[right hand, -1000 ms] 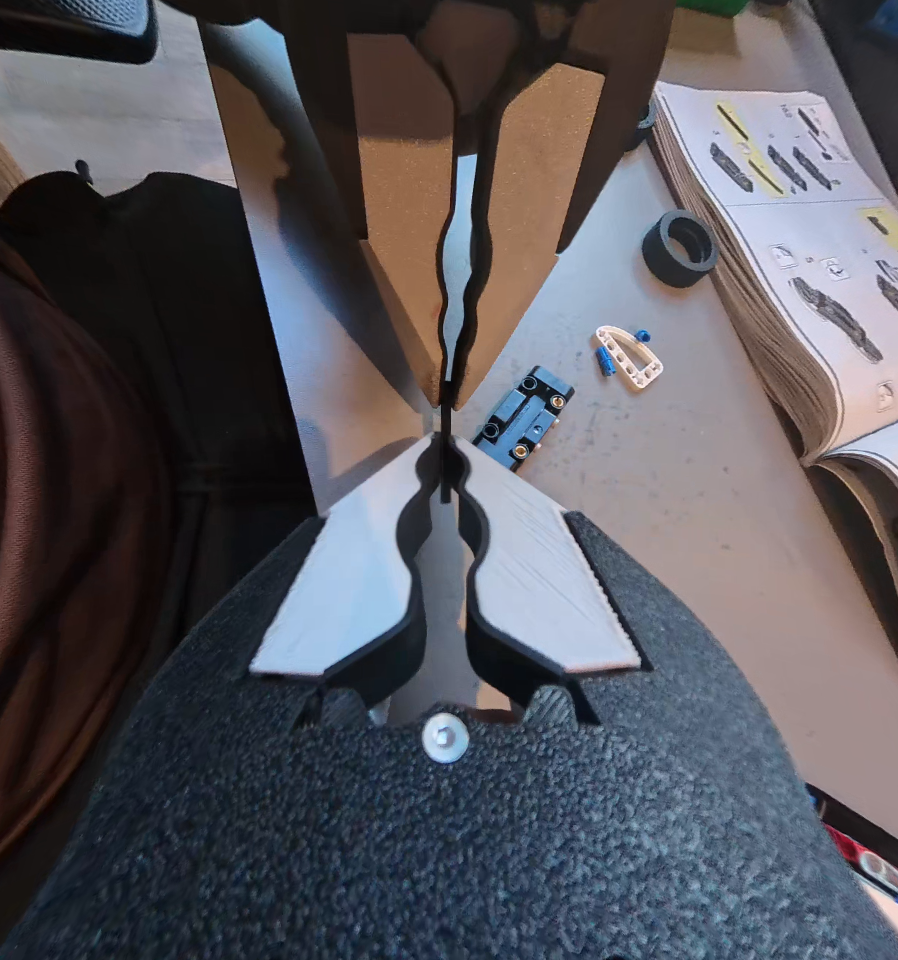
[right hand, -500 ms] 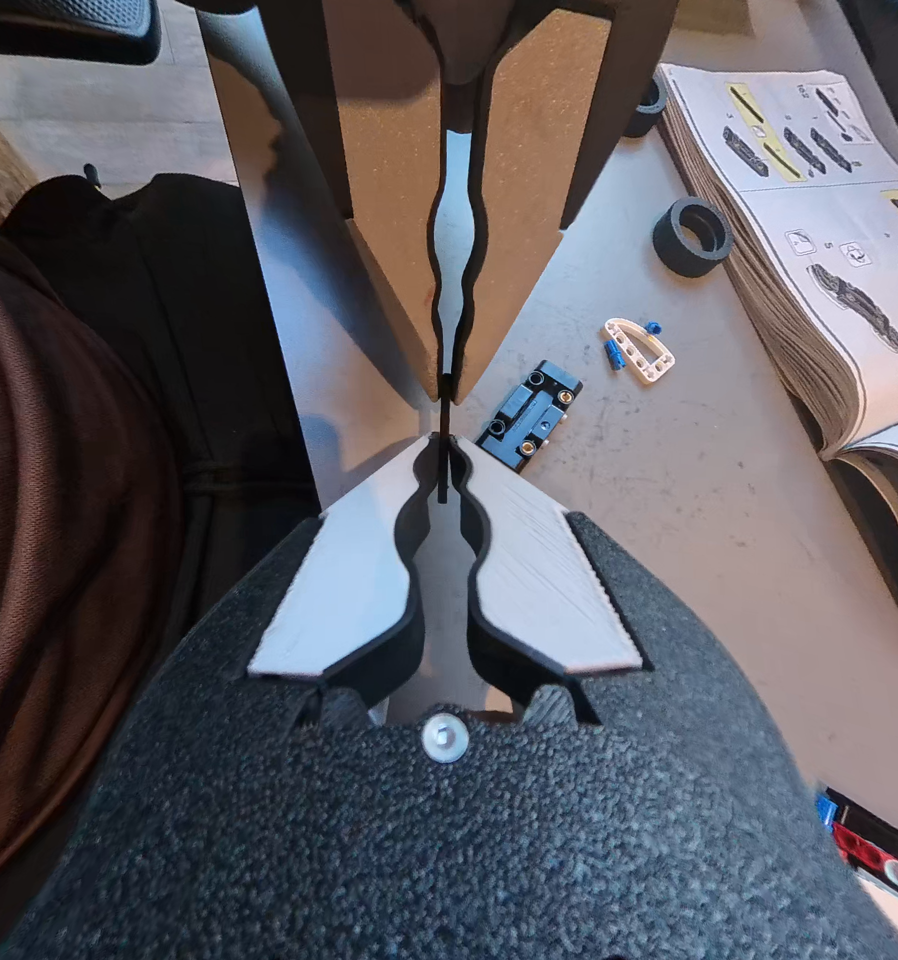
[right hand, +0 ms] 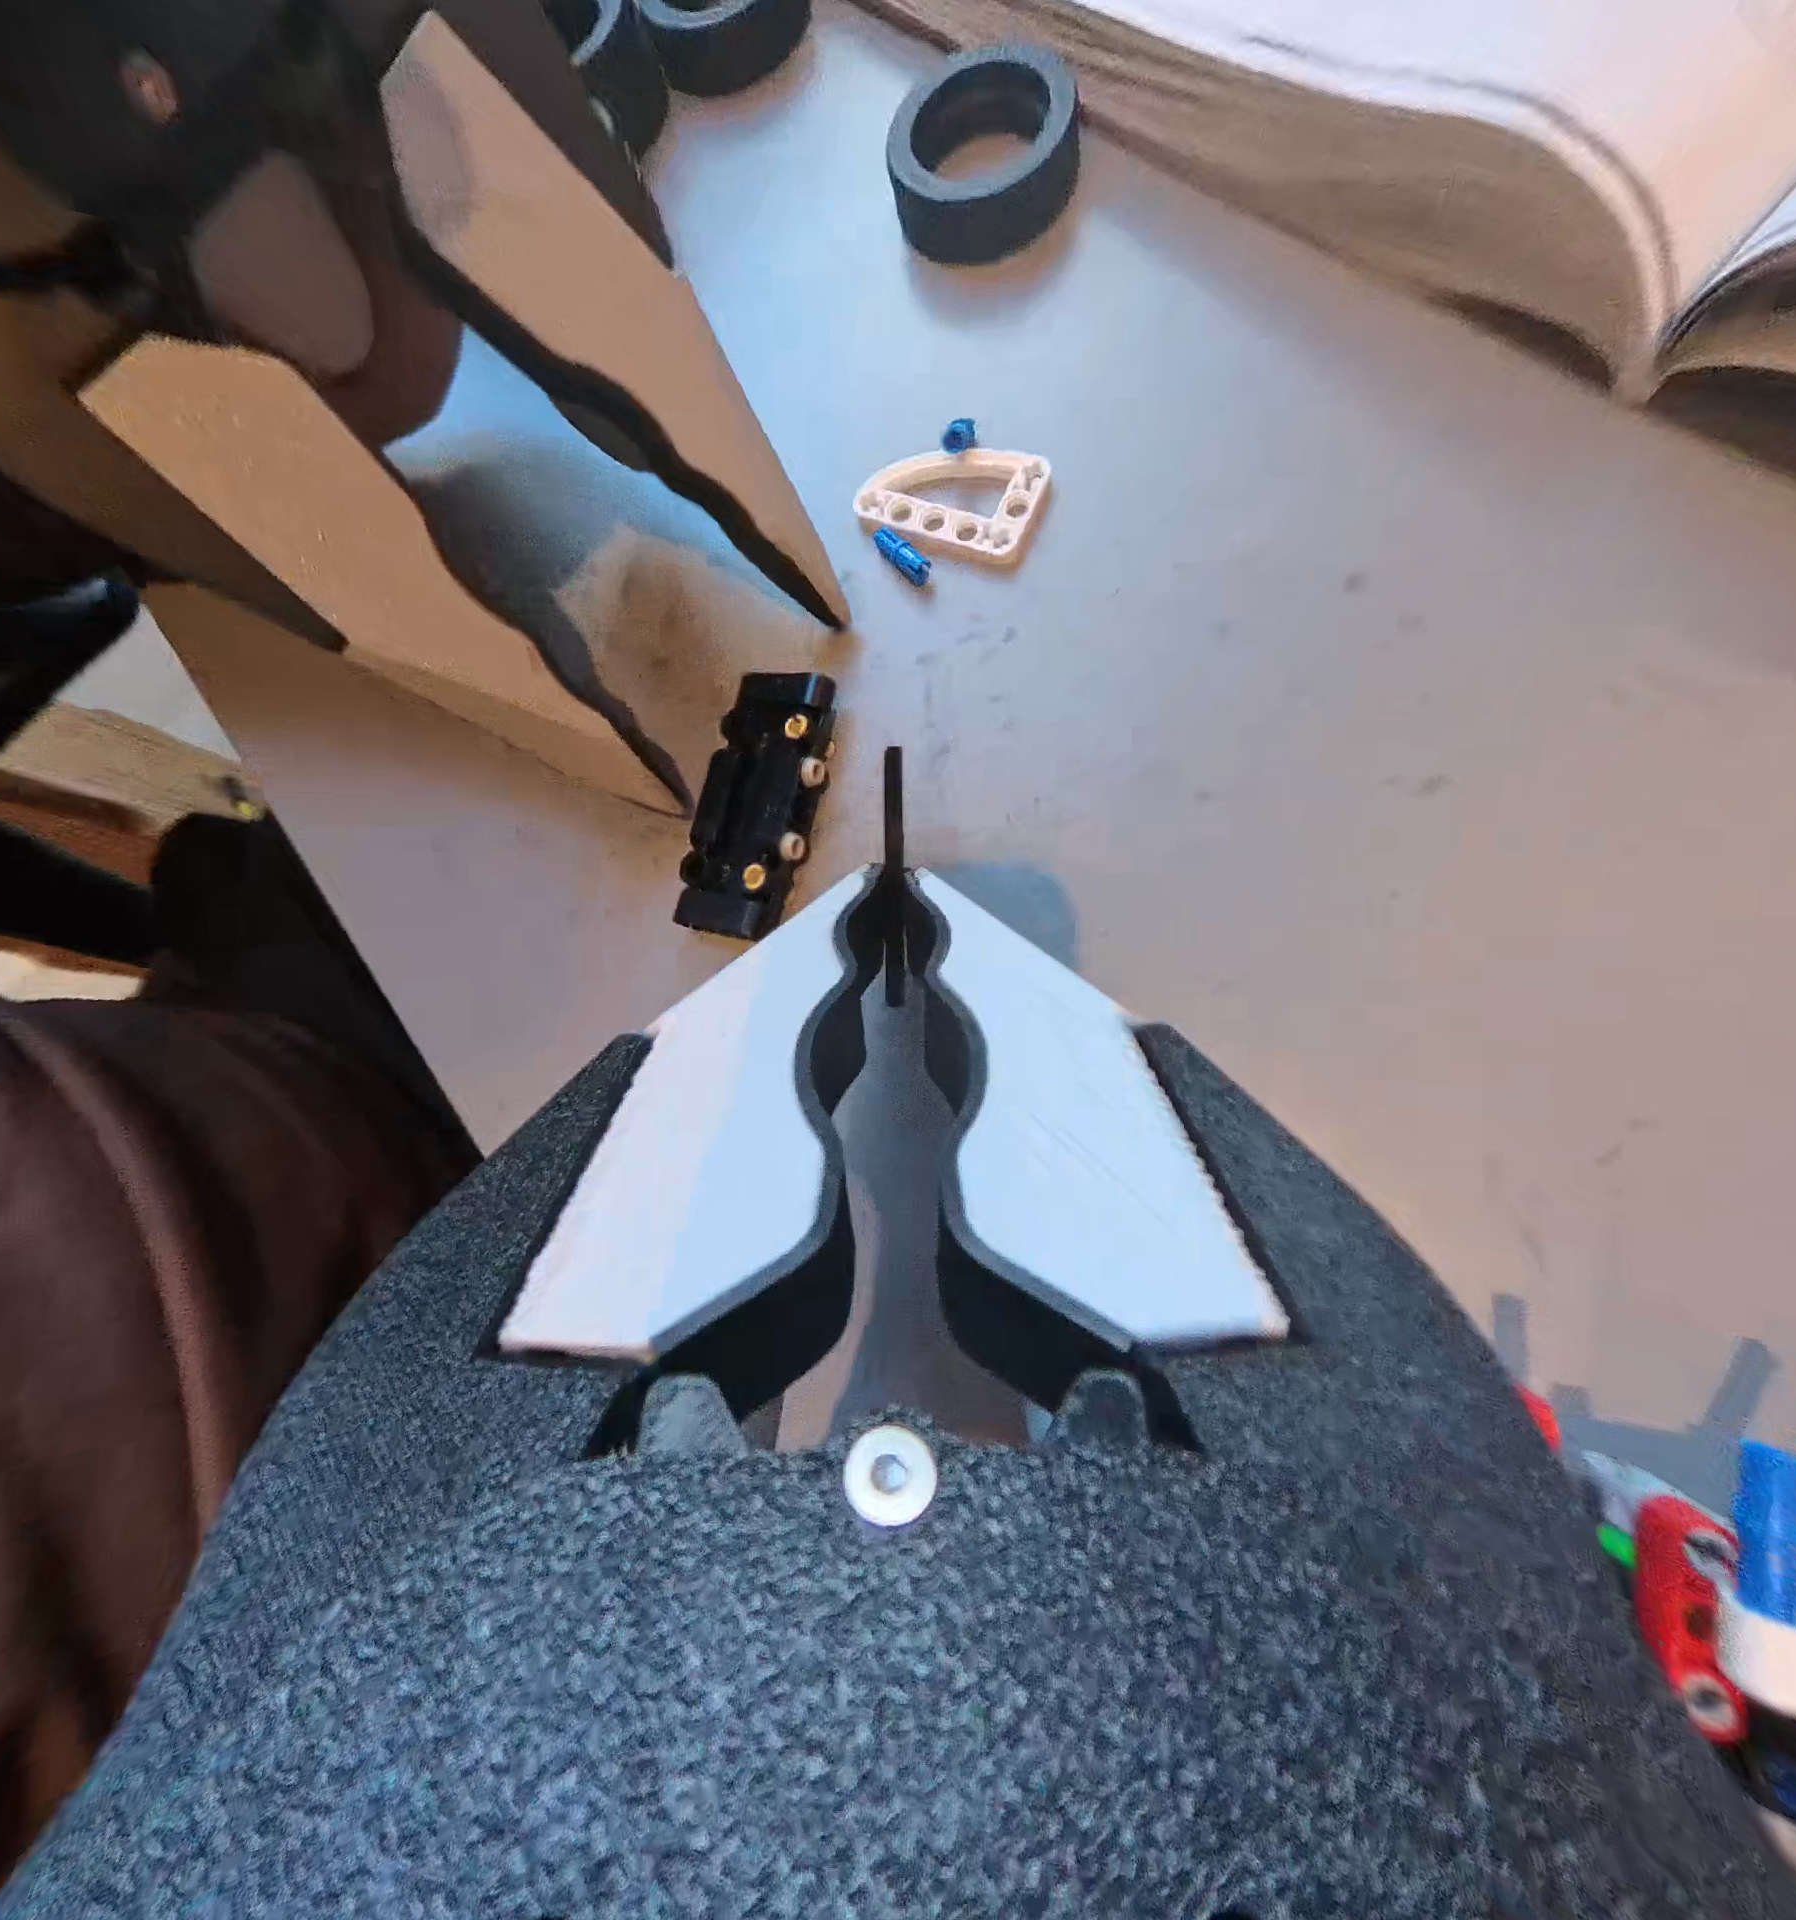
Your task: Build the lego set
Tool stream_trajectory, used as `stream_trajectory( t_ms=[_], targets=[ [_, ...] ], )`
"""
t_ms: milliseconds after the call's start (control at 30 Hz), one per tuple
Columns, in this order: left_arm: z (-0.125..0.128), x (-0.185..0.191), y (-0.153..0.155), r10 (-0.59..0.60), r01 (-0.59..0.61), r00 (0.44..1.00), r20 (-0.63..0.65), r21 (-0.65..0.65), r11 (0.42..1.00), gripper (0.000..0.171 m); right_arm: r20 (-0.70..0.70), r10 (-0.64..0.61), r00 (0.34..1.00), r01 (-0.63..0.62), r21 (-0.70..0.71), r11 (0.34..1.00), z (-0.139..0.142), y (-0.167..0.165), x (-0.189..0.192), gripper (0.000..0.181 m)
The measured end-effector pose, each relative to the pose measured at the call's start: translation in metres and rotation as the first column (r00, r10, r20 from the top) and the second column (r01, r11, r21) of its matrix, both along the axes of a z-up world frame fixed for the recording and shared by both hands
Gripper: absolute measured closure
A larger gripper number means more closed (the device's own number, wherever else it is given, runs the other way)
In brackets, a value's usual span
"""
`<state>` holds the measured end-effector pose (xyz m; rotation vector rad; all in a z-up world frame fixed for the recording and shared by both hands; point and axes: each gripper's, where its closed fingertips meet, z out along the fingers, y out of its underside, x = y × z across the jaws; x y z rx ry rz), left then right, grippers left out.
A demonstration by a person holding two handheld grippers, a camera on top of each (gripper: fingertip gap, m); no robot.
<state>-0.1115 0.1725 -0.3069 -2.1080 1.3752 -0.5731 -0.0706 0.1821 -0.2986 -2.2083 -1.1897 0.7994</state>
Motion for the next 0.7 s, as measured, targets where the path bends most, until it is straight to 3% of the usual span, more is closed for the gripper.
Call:
stream_trajectory(
  t_ms=[133,300,433,700],
  targets=[
    [0.001,0.007,-0.001,-0.016,0.018,0.999,0.041,-0.043,0.999,0.134,0.019,0.007,1.000,-0.005,-0.081,0.997,-0.004,0.001,-0.005,0.179],
    [0.002,0.011,-0.006,-0.006,0.010,0.998,0.061,-0.059,0.998,0.123,0.040,0.024,0.999,-0.019,-0.125,0.992,-0.005,-0.002,-0.008,0.179],
    [0.000,0.010,-0.002,0.039,-0.040,0.999,0.037,0.024,0.999,0.137,0.069,0.046,0.997,-0.038,-0.116,0.993,-0.006,-0.005,-0.010,0.179],
    [0.002,0.012,-0.018,0.166,-0.164,0.983,0.078,-0.026,0.986,0.129,0.113,0.044,0.993,-0.038,-0.048,0.998,-0.004,-0.002,-0.008,0.179]
  ],
)
